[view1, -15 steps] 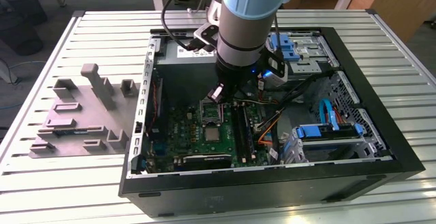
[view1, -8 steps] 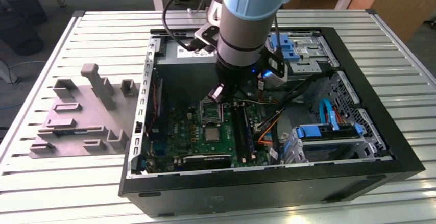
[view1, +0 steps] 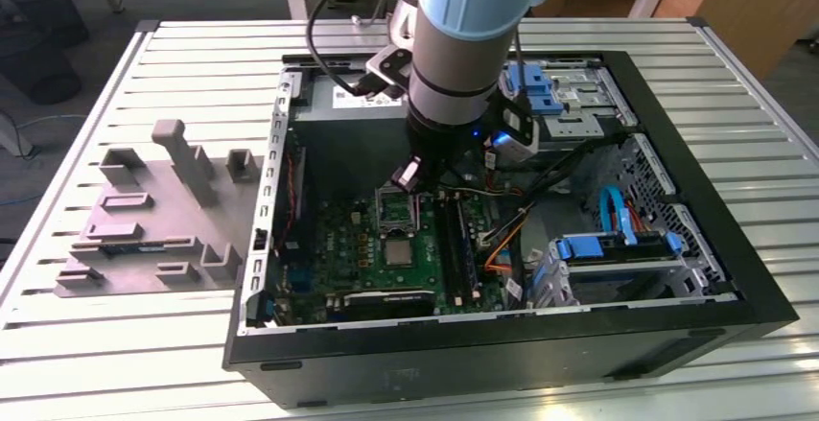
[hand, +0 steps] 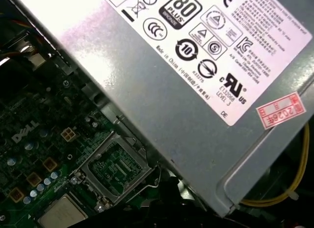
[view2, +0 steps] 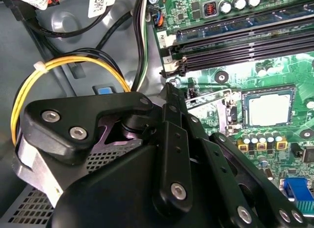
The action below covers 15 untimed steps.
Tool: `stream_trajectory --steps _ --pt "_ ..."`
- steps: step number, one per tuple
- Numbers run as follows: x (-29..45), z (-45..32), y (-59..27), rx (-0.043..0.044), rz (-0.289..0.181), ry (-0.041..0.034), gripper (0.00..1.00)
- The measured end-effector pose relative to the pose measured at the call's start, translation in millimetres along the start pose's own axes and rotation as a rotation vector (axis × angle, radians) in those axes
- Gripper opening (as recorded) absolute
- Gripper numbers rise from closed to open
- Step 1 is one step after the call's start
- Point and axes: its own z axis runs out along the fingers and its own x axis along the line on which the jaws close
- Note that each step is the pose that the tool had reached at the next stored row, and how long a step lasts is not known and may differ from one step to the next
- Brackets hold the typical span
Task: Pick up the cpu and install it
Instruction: 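Close the cpu cover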
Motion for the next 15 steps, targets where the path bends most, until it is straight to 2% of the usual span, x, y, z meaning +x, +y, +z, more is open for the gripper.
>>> stream_trajectory --steps 15 --pt "-1.9 9.8 1.2 -0.0037 0.0 -0.0038 0.11"
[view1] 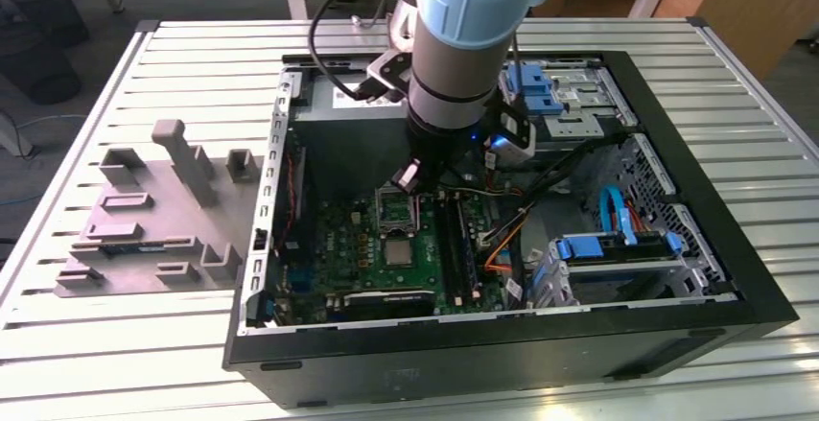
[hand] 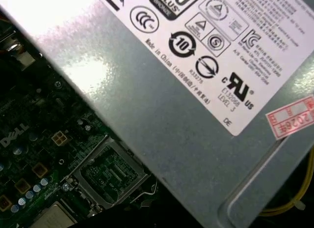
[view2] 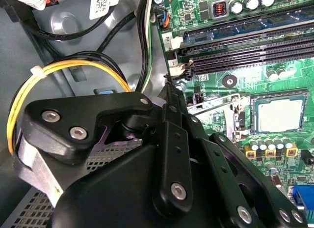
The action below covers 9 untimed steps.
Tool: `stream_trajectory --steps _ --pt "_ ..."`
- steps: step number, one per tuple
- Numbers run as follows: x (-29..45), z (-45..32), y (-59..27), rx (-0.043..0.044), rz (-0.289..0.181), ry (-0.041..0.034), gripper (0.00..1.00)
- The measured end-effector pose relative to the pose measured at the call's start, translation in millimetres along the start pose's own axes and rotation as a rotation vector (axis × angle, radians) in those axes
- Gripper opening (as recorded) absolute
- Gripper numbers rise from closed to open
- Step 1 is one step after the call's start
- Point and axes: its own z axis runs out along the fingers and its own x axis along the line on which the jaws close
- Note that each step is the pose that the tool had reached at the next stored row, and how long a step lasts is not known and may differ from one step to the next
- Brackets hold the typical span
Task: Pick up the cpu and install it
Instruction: 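Close the cpu cover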
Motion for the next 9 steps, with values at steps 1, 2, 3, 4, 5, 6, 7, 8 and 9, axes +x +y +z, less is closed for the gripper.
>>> stream_trajectory --steps 1,2,3,4,5,6,7,8,9 --pt "0.0 0.4 0.0 0.0 0.0 0.0 0.11" --pt "-0.1 0.6 0.0 0.0003 0.0 0.0005 0.11" --pt "0.0 0.6 0.0 0.0007 0.0 0.001 0.11" --pt "0.0 0.7 0.0 0.0014 0.0 0.0015 0.11" --pt "0.0 0.9 0.1 0.0027 0.0 0.0026 0.11" --pt "0.1 0.9 0.2 0.0044 0.0 0.0043 0.11" --pt "0.2 0.9 0.3 0.0065 0.0 0.0064 0.11" --pt "0.3 0.9 0.4 0.008 0.0 0.008 0.11" --pt "0.6 0.8 0.6 0.0087 0.0 0.0089 0.11"
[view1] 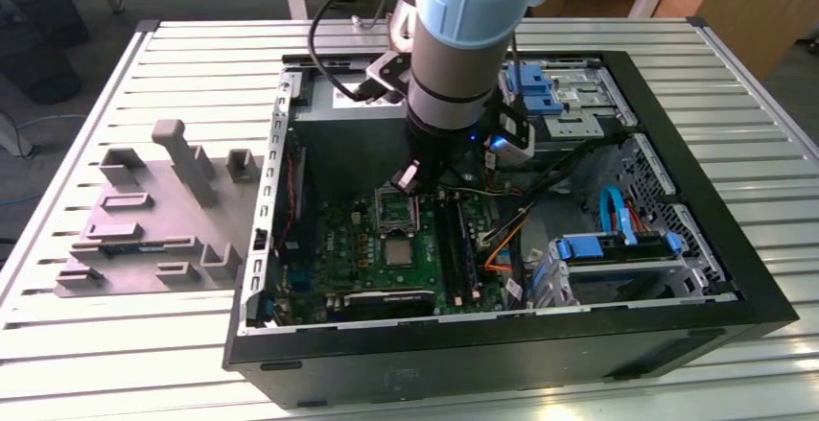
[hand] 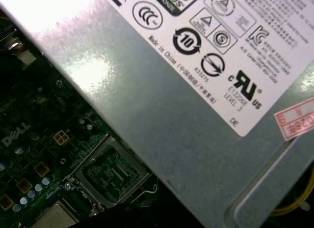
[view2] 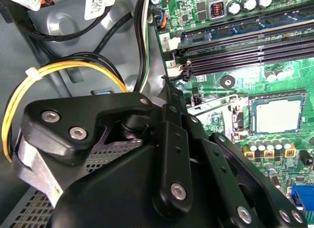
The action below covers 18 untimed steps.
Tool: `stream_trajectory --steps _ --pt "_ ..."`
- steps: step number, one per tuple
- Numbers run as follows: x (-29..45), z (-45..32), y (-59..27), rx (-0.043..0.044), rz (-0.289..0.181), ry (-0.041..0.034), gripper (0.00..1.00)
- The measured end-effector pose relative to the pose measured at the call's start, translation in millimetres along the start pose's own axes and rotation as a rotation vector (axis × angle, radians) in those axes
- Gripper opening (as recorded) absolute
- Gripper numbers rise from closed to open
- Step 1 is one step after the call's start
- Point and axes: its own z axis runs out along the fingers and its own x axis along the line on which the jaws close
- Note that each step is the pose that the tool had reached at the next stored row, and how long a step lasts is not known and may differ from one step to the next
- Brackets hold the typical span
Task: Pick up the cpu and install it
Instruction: 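Close the cpu cover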
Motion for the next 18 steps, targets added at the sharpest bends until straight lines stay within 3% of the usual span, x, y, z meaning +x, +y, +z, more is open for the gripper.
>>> stream_trajectory --steps 6,9,18 --pt "1.2 -0.1 1.4 0.0049 0.0 0.0047 0.11" --pt "1.7 -0.9 2.0 0.0116 0.0 0.0116 0.11" --pt "1.2 -9.5 4.0 0.0243 0.001 0.0245 0.11"
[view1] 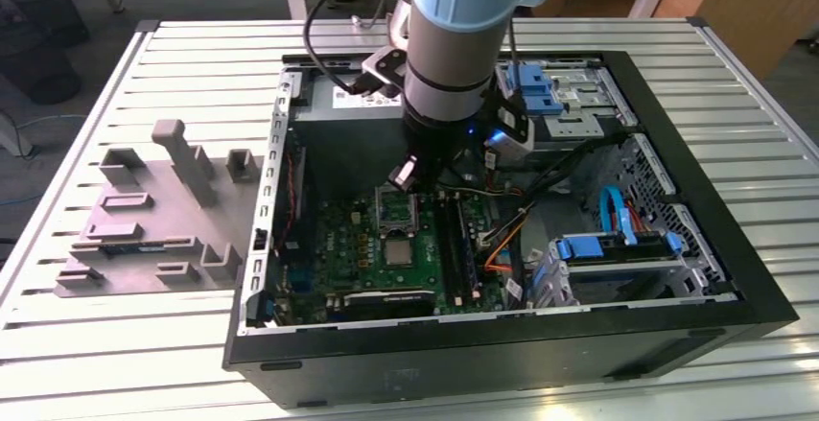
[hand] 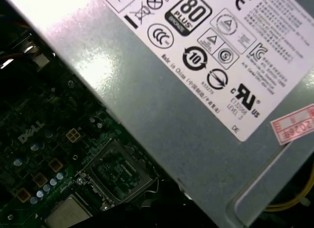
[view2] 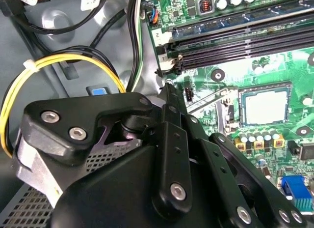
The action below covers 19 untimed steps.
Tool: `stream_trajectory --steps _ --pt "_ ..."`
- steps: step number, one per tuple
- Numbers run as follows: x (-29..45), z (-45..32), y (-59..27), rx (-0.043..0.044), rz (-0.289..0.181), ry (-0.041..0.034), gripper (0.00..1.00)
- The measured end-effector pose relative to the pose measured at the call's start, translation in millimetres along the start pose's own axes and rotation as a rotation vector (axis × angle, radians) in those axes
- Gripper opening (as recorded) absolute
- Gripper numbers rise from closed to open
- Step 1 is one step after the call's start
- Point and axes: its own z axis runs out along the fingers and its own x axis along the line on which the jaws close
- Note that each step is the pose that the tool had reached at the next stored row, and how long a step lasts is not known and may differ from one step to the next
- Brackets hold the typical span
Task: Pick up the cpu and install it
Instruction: 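Close the cpu cover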
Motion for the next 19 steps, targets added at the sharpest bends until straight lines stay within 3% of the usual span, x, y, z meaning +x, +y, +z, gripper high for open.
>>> stream_trajectory --steps 4,19 --pt "-0.5 -4.4 0.7 0.0079 0.0 0.0079 0.11" --pt "-2.4 -16.9 3.7 0.0488 -0.018 0.0527 0.11"
